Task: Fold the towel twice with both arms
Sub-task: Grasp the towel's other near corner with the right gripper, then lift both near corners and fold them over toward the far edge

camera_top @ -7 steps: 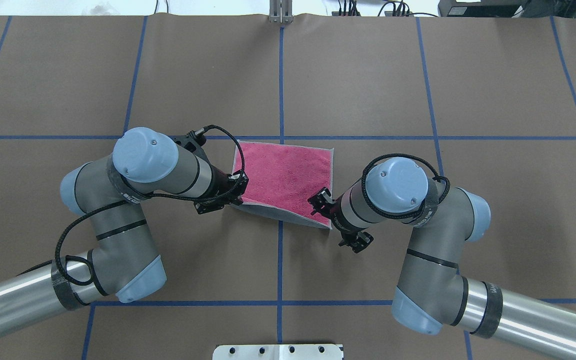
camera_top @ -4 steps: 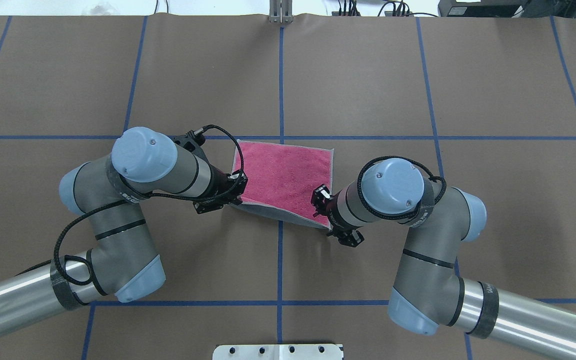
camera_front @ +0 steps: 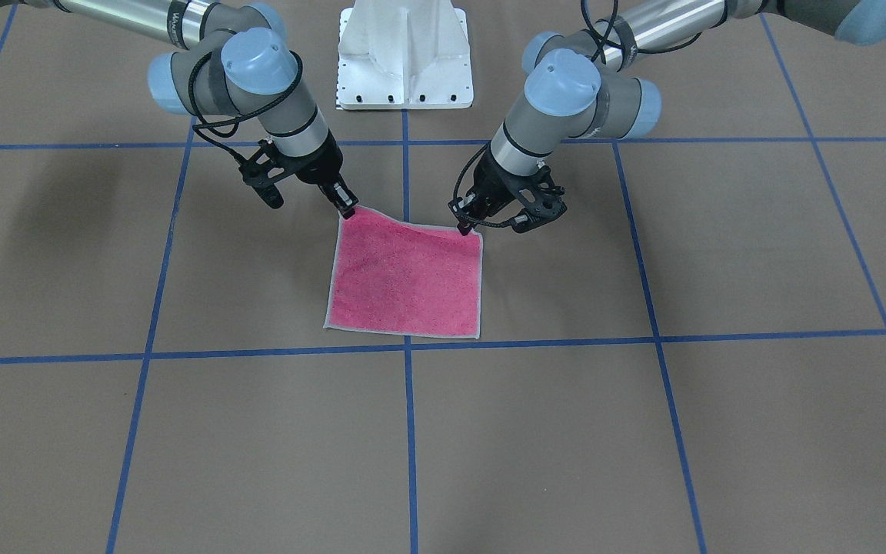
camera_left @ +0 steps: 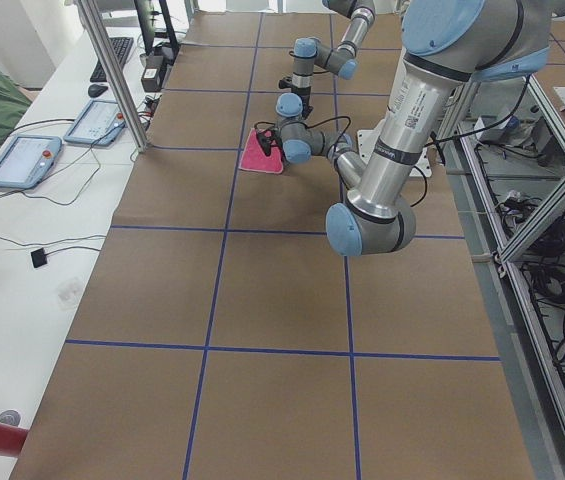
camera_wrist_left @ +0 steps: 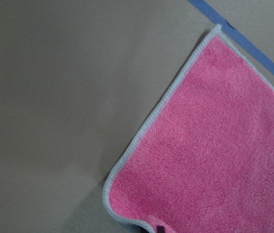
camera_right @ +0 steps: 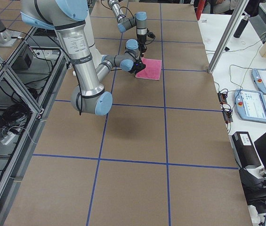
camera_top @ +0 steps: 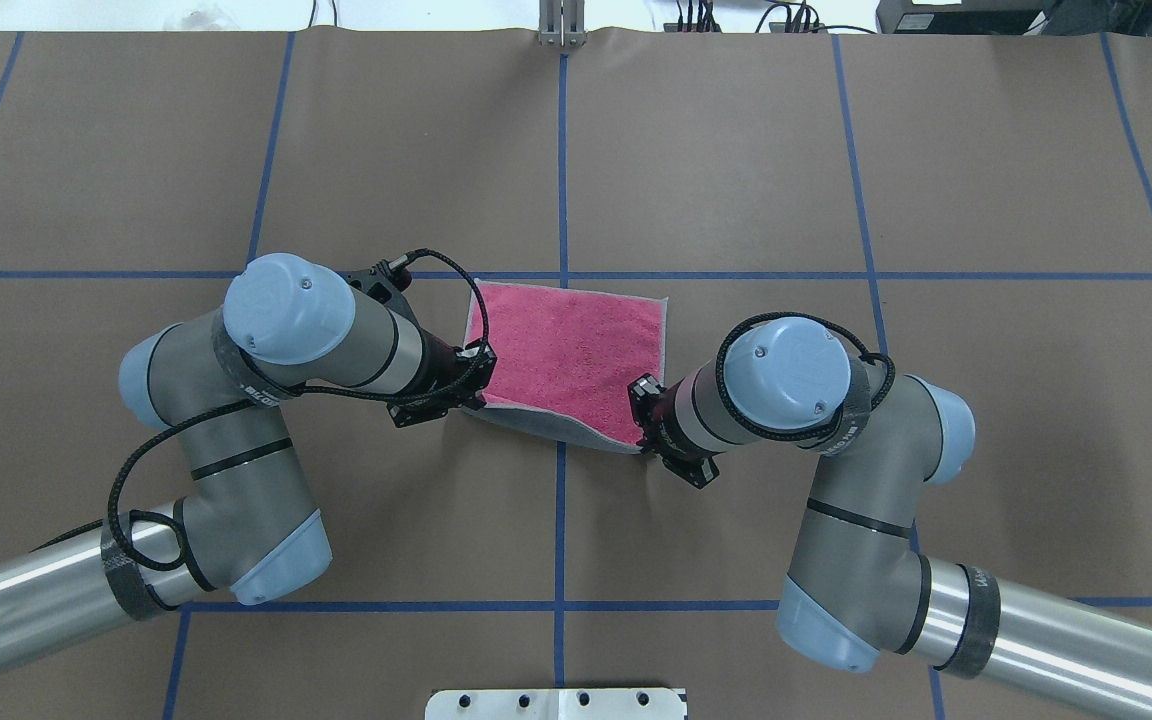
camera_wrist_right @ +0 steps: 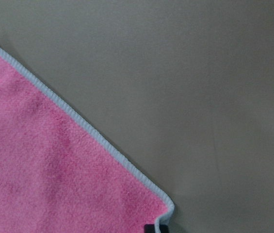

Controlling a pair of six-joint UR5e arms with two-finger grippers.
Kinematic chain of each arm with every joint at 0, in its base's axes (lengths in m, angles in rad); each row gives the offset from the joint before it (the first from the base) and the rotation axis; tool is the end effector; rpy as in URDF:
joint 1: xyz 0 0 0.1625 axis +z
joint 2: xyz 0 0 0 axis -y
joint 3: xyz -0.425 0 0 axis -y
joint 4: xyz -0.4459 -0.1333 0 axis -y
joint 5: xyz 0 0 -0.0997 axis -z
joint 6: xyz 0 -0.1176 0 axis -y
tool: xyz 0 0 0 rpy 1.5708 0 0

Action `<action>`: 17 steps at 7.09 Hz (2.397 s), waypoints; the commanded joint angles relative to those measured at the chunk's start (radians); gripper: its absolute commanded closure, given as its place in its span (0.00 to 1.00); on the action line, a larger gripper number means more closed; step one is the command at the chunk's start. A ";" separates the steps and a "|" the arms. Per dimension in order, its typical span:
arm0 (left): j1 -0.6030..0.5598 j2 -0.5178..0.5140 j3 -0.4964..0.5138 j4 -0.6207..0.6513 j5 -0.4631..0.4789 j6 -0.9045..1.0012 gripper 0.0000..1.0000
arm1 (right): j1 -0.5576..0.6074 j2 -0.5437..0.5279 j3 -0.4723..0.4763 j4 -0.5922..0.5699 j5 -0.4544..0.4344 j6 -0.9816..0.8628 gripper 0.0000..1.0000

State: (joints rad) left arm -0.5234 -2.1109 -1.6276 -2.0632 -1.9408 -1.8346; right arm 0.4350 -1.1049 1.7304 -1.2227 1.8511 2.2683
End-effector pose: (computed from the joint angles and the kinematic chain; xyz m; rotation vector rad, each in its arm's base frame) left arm 0.5875 -0.4438 0.2388 -0.1923 1.1216 -0.5004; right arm -0.5941 -0.3872 0.2622 -0.3964 -0.9597 0.8975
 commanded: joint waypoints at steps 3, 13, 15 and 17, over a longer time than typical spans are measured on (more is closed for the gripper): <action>-0.024 -0.008 -0.002 0.000 -0.001 0.000 1.00 | 0.042 0.007 0.014 0.000 -0.026 -0.009 1.00; -0.076 -0.093 0.115 -0.012 0.005 -0.014 1.00 | 0.133 0.060 -0.160 0.183 -0.107 -0.010 1.00; -0.095 -0.129 0.168 -0.015 0.006 -0.014 1.00 | 0.140 0.068 -0.161 0.183 -0.107 -0.010 1.00; -0.107 -0.144 0.192 -0.017 0.006 -0.014 1.00 | 0.146 0.109 -0.207 0.183 -0.109 -0.010 1.00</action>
State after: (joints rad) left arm -0.6215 -2.2457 -1.4505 -2.0791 -1.9344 -1.8483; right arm 0.5772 -1.0164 1.5470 -1.0401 1.7431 2.2580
